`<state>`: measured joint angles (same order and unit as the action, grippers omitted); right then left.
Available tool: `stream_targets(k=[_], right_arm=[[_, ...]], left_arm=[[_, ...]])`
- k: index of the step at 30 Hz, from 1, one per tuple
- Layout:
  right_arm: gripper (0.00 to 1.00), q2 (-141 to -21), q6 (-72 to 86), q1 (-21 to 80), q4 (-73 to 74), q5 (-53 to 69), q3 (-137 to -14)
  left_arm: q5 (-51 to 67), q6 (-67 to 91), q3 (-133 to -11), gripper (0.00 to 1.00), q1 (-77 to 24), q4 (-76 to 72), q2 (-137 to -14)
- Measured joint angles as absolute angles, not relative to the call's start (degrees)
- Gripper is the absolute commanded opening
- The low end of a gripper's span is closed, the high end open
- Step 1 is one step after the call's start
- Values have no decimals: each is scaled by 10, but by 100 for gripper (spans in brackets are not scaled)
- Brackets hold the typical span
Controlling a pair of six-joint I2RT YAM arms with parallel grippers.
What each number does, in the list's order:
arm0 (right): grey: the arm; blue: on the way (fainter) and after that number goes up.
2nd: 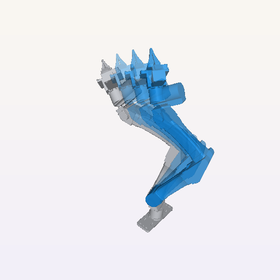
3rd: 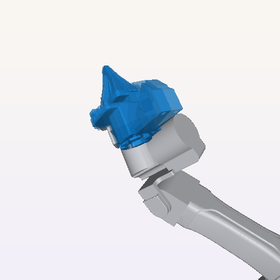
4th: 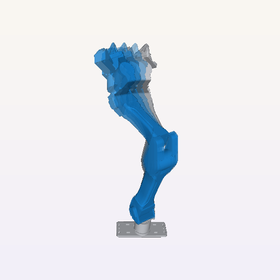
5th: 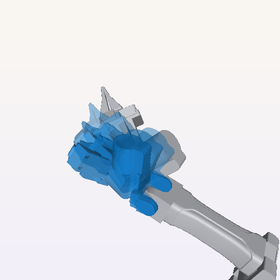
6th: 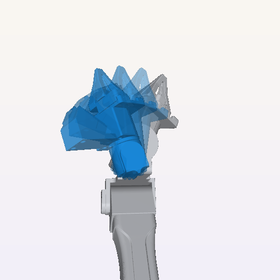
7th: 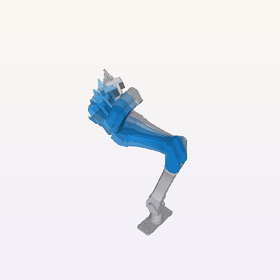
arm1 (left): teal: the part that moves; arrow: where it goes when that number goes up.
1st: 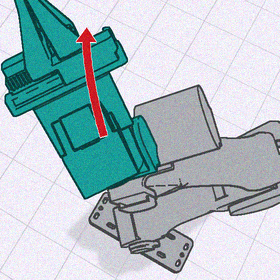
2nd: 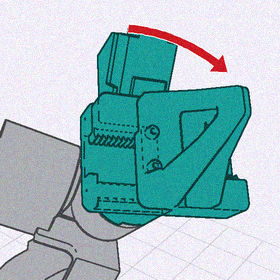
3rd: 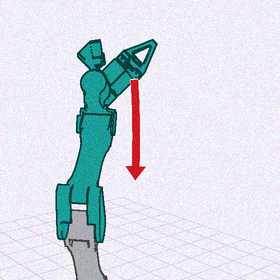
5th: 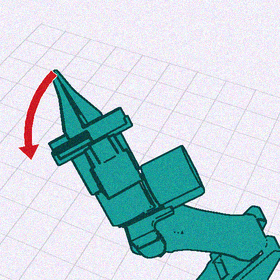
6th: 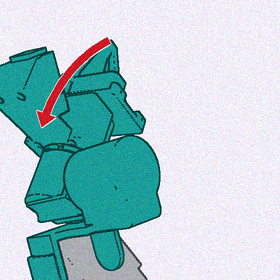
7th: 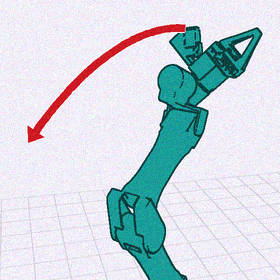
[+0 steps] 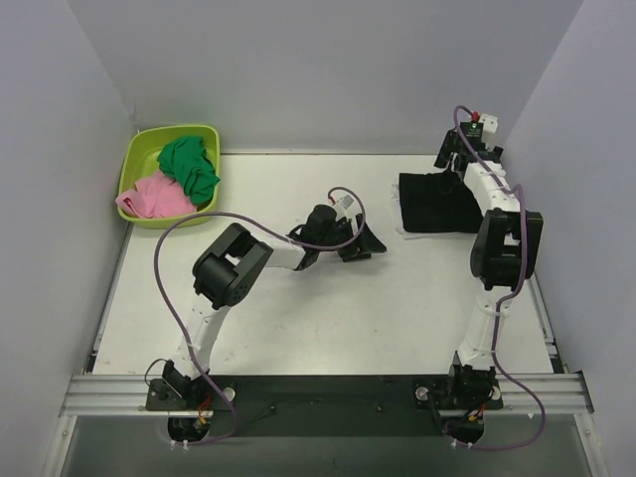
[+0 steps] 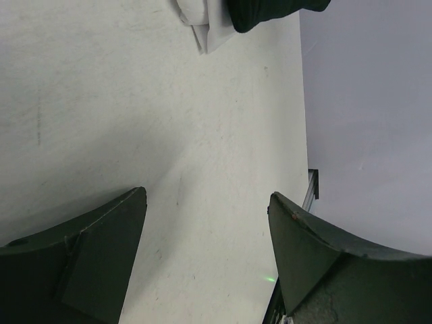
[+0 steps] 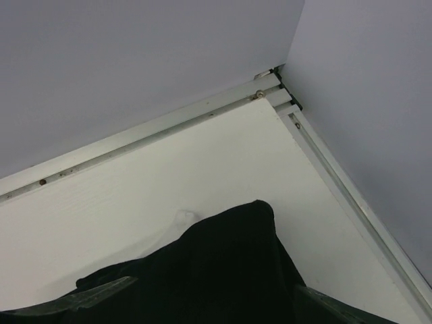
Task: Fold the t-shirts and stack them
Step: Put the neatly folded tshirt into the corner of the board with the right arm
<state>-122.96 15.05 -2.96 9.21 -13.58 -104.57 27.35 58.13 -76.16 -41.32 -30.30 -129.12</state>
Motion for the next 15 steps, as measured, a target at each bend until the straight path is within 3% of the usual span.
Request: stream_targets(k=[8,15], right_arm=[[100,-1180,72,30,22,-236,-975],[100,-1133,92,77,18,-207,-962]], left_arm=[[275,578,-702,83,-387,-315,-1254],[275,575,-634,84,-369,-323,-1207]])
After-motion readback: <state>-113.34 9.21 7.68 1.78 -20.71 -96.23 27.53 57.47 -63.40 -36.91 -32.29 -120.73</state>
